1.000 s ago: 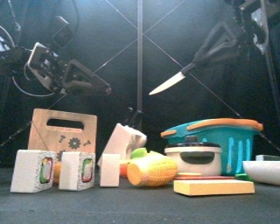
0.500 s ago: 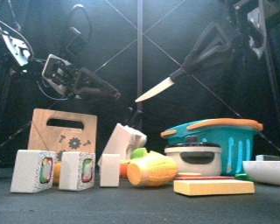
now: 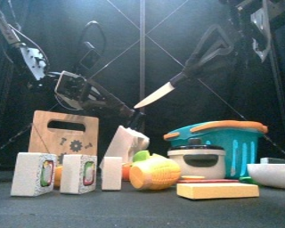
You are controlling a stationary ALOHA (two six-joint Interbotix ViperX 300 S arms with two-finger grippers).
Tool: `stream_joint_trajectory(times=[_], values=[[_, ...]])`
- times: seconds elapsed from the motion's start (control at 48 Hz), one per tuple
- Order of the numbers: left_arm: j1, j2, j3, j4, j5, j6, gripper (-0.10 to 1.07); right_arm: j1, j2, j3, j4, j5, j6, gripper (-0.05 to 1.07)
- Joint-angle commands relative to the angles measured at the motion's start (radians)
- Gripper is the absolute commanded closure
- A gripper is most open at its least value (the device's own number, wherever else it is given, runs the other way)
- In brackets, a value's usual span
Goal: Grasp pairing knife with other hand
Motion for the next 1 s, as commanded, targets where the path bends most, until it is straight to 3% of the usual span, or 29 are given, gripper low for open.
stream_joint_trajectory(times=[0.0,0.25,0.458,0.729,0.979], values=[[-0.023,0.005,-0.021,0.009,-0.008,0.002,0.03,-0.009,-0.005,-0.026,-0.003,0.000,0.003,0.47],[-0.057,0.009,-0.029,0.106,-0.011,0.002,0.11,-0.023,0.002,-0.034,-0.003,-0.003,0.005,0.47],[-0.054,0.017,-0.052,0.109,-0.012,0.003,0.17,-0.034,0.018,-0.046,-0.006,-0.029,0.003,0.47],[-0.054,0.075,-0.104,0.155,-0.041,0.000,0.18,-0.043,0.031,-0.058,-0.006,-0.037,0.003,0.47],[-0.049,0.095,-0.098,0.152,-0.043,0.000,0.26,-0.041,0.031,-0.060,-0.003,-0.037,0.003,0.47]])
